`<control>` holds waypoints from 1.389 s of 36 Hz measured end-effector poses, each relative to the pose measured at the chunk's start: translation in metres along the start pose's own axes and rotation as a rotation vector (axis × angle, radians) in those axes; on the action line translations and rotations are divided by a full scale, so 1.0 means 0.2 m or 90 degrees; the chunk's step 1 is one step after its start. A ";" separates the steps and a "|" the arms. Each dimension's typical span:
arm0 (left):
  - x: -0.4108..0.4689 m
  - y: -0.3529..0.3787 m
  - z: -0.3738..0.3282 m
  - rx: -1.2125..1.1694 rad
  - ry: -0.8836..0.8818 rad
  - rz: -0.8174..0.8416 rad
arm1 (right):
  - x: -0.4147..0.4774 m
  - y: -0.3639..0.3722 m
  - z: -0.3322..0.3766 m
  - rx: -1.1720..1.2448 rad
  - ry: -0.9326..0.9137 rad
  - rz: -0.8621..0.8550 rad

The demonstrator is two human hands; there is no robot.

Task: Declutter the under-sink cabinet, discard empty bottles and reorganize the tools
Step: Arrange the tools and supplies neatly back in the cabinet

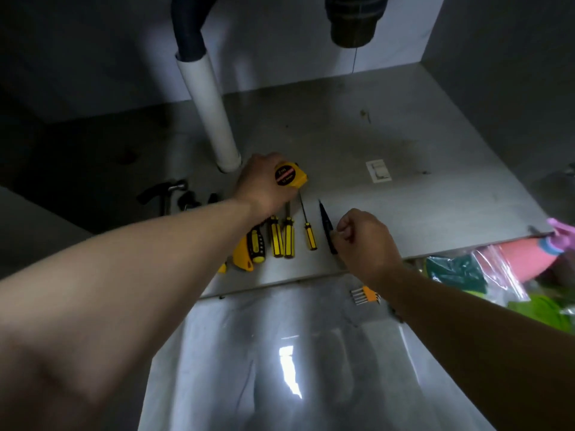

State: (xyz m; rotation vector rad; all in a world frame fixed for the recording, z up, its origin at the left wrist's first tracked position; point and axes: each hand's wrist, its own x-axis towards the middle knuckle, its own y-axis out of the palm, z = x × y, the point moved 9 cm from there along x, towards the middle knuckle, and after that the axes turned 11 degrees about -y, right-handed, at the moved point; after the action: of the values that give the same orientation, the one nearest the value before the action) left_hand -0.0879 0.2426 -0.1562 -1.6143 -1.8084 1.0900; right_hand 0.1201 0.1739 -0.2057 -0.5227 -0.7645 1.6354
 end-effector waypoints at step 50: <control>-0.40 0.32 0.07 0.174 0.167 0.069 | -0.06 -0.28 -0.11 0.335 0.187 0.122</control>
State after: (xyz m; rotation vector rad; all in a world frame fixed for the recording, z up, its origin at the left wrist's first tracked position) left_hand -0.0469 0.1615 -0.2042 -1.6176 -1.3549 1.0633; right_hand 0.1751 0.1716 -0.1811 -0.4483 -0.0563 1.7991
